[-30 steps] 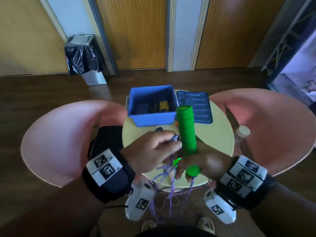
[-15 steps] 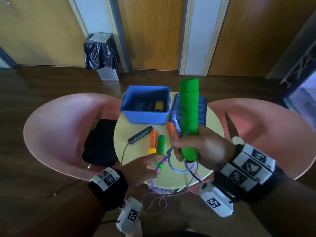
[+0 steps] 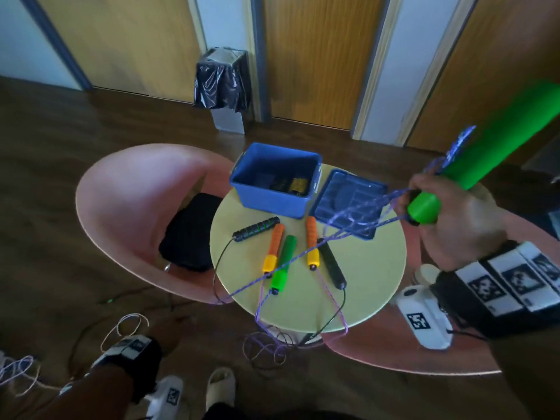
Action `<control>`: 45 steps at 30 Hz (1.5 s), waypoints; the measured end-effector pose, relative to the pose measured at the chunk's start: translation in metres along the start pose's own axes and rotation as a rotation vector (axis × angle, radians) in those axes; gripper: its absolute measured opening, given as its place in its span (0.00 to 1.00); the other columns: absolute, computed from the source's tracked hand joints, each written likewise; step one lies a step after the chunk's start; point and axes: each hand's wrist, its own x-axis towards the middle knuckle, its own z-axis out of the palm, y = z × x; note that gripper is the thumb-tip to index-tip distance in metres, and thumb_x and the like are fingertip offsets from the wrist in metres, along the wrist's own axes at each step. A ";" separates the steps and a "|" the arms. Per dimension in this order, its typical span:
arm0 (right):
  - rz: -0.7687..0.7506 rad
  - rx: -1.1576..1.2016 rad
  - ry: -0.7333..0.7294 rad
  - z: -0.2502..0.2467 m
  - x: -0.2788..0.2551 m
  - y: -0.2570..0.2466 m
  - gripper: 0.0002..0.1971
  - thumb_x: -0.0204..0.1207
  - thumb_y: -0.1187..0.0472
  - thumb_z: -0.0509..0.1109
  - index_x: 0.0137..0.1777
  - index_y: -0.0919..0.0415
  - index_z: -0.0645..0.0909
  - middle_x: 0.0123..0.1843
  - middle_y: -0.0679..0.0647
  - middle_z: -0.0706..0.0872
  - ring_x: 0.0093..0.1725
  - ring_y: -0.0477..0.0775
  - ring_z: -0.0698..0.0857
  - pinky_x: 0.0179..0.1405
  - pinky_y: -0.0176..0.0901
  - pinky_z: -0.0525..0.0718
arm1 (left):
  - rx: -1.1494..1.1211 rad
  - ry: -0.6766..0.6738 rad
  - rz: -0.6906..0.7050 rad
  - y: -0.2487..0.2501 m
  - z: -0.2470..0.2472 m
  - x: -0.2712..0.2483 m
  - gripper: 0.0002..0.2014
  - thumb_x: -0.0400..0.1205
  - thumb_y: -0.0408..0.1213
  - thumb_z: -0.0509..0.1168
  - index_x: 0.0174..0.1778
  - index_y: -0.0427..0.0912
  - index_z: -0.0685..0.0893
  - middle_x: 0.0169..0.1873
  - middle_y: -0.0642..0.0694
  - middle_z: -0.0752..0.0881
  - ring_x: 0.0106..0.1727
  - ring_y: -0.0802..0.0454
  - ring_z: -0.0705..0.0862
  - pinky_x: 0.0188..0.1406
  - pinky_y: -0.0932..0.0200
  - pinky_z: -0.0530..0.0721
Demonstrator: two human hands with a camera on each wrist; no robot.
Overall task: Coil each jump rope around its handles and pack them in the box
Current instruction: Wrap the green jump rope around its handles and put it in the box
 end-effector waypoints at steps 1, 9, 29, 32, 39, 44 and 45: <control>-0.019 -0.054 0.059 -0.007 0.005 0.004 0.08 0.67 0.64 0.75 0.32 0.53 0.80 0.26 0.56 0.79 0.24 0.57 0.81 0.26 0.42 0.76 | -0.086 0.113 -0.068 -0.008 -0.011 -0.004 0.10 0.83 0.41 0.68 0.44 0.39 0.90 0.43 0.35 0.90 0.44 0.46 0.85 0.50 0.50 0.82; 0.297 -0.732 -0.387 -0.028 -0.003 0.035 0.09 0.67 0.61 0.81 0.37 0.59 0.82 0.28 0.56 0.84 0.31 0.59 0.82 0.36 0.54 0.77 | -0.375 0.481 -0.230 0.004 -0.107 -0.046 0.24 0.76 0.35 0.76 0.65 0.30 0.78 0.48 0.26 0.88 0.49 0.33 0.88 0.46 0.47 0.80; 0.597 -1.305 -0.920 0.035 -0.065 0.092 0.12 0.71 0.54 0.74 0.51 0.52 0.79 0.31 0.52 0.84 0.25 0.48 0.83 0.31 0.43 0.83 | -0.497 0.433 0.521 0.095 -0.175 -0.072 0.26 0.77 0.58 0.59 0.25 0.38 0.72 0.20 0.40 0.71 0.25 0.49 0.68 0.30 0.50 0.66; 0.713 -1.311 -0.911 0.016 -0.075 0.101 0.11 0.70 0.54 0.74 0.51 0.52 0.79 0.31 0.51 0.84 0.25 0.48 0.83 0.29 0.42 0.82 | -0.437 0.270 0.526 0.106 -0.141 -0.070 0.24 0.75 0.57 0.62 0.24 0.41 0.76 0.18 0.51 0.71 0.23 0.58 0.67 0.27 0.55 0.65; 1.016 -1.347 -0.916 -0.041 -0.115 0.123 0.09 0.73 0.55 0.73 0.51 0.52 0.78 0.33 0.51 0.81 0.24 0.45 0.82 0.26 0.37 0.83 | 0.373 -0.280 0.439 0.107 -0.069 -0.045 0.25 0.81 0.60 0.60 0.22 0.49 0.79 0.19 0.56 0.79 0.26 0.65 0.78 0.31 0.70 0.71; 1.102 -1.449 -0.864 -0.077 -0.132 0.149 0.23 0.44 0.38 0.65 0.37 0.50 0.73 0.36 0.51 0.80 0.35 0.53 0.83 0.29 0.41 0.83 | 0.764 -0.327 0.378 0.090 -0.016 -0.022 0.26 0.75 0.67 0.58 0.27 0.48 0.83 0.23 0.53 0.79 0.36 0.56 0.84 0.42 0.57 0.83; 1.075 -1.458 -0.826 -0.081 -0.135 0.152 0.22 0.45 0.35 0.64 0.35 0.48 0.71 0.33 0.48 0.78 0.31 0.51 0.82 0.29 0.41 0.82 | 0.744 -0.342 0.378 0.089 -0.008 -0.018 0.26 0.75 0.65 0.60 0.29 0.45 0.84 0.22 0.53 0.78 0.31 0.58 0.82 0.36 0.62 0.80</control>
